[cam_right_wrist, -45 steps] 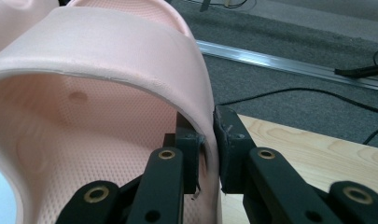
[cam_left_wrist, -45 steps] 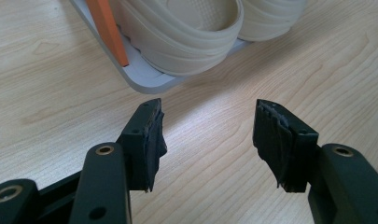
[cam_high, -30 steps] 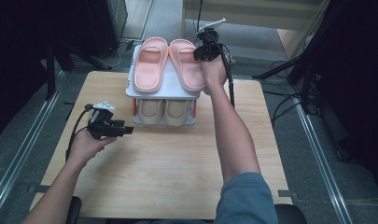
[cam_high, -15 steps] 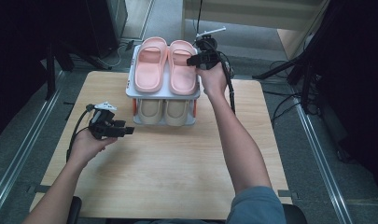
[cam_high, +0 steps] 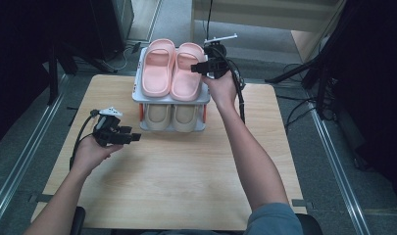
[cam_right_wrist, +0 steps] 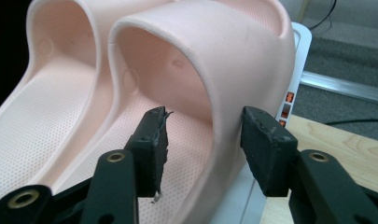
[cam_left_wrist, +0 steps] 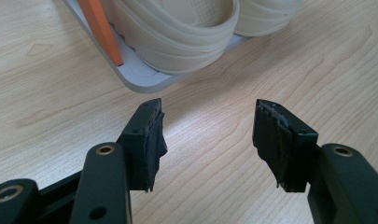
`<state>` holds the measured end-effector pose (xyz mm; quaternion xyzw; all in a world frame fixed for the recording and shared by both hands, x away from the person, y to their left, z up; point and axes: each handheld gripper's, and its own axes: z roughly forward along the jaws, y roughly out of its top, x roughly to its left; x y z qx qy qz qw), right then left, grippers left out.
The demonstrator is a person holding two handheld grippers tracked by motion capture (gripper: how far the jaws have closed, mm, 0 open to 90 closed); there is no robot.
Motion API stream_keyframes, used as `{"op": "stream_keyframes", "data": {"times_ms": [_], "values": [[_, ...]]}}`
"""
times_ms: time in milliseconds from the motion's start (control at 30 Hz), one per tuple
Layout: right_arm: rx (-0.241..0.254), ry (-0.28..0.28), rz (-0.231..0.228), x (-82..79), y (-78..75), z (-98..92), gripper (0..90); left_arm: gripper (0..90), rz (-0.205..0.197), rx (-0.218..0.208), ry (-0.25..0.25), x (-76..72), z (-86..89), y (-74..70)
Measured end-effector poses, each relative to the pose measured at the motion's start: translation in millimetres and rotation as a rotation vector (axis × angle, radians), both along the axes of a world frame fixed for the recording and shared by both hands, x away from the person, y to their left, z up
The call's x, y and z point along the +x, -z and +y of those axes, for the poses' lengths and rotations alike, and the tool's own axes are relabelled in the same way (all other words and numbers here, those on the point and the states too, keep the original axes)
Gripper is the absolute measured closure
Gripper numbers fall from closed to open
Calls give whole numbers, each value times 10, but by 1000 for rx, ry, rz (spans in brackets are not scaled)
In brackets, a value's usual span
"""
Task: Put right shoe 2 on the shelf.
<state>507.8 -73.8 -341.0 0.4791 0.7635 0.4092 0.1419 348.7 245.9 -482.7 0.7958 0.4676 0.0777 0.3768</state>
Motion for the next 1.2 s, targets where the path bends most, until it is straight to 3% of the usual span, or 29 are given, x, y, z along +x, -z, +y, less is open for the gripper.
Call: {"op": "stream_keyframes", "data": {"times_ms": [367, 633, 1200], "values": [[15, -40, -54, -163, -83, -135, 541, 432, -2, 2, 0, -5, 2, 1], [31, -97, -80, -335, -144, -300, 634, 431, -4, 7, -3, -5, -10, 3], [30, -194, -118, -704, 9, -625, 659, 420, 2, 9, -4, 2, -11, 7]]}}
